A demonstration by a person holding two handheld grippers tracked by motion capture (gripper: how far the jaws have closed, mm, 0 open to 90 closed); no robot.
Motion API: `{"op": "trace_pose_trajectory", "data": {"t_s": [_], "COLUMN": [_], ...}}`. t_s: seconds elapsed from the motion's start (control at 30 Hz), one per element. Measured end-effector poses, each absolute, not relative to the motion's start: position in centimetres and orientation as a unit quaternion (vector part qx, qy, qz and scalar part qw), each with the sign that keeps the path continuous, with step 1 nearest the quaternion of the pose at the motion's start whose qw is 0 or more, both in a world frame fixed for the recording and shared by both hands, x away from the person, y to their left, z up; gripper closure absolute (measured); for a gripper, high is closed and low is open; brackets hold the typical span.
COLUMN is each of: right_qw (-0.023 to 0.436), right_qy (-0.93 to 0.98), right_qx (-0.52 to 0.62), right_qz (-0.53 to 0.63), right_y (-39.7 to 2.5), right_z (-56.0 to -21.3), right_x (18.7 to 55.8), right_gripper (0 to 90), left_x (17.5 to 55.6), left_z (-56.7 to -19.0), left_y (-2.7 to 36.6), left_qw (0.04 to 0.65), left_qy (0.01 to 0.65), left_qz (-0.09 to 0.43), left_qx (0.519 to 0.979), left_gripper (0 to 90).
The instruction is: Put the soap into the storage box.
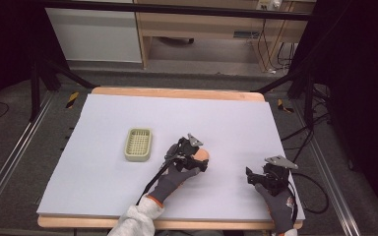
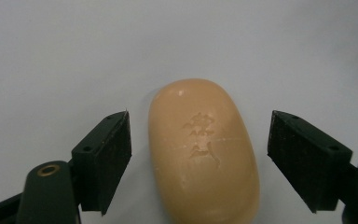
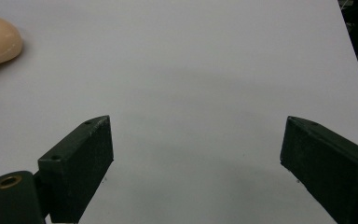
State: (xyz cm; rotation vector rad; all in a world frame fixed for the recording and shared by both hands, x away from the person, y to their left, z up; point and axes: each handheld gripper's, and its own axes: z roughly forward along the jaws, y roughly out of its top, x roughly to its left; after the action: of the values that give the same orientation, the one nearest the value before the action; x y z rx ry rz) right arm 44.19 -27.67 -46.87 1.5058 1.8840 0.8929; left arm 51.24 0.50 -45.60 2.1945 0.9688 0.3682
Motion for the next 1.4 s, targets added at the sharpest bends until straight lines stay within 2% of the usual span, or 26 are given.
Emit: {"op": "trace_pose_trajectory", "data": {"t_s": [0.53,0.8,1.4], "right_qw": [0.279,0.278,0.277], "right_qy": [0.706,0.707,0.707], "right_qx": [0.561,0.561,0.563], "right_qz": [0.329,0.328,0.327], "right_y": [-27.6,-27.6,-27.5], "right_z": [-47.0,-47.0,-47.0], "right_x": [44.3,44.3,44.3], "right_gripper": [9.7,9.7,9.7], "left_x": [52.0,52.0,51.9], "left_z": [-47.4,-47.3,-47.3], "left_y": [-0.5,-0.5,-1.0], "left_qw": [0.324,0.319,0.304], "left_qy": [0.385,0.388,0.387], "left_qz": [0.129,0.129,0.144], "left_qx": [0.854,0.855,0.858], "left_gripper": [23.1,26.8,27.2]}}
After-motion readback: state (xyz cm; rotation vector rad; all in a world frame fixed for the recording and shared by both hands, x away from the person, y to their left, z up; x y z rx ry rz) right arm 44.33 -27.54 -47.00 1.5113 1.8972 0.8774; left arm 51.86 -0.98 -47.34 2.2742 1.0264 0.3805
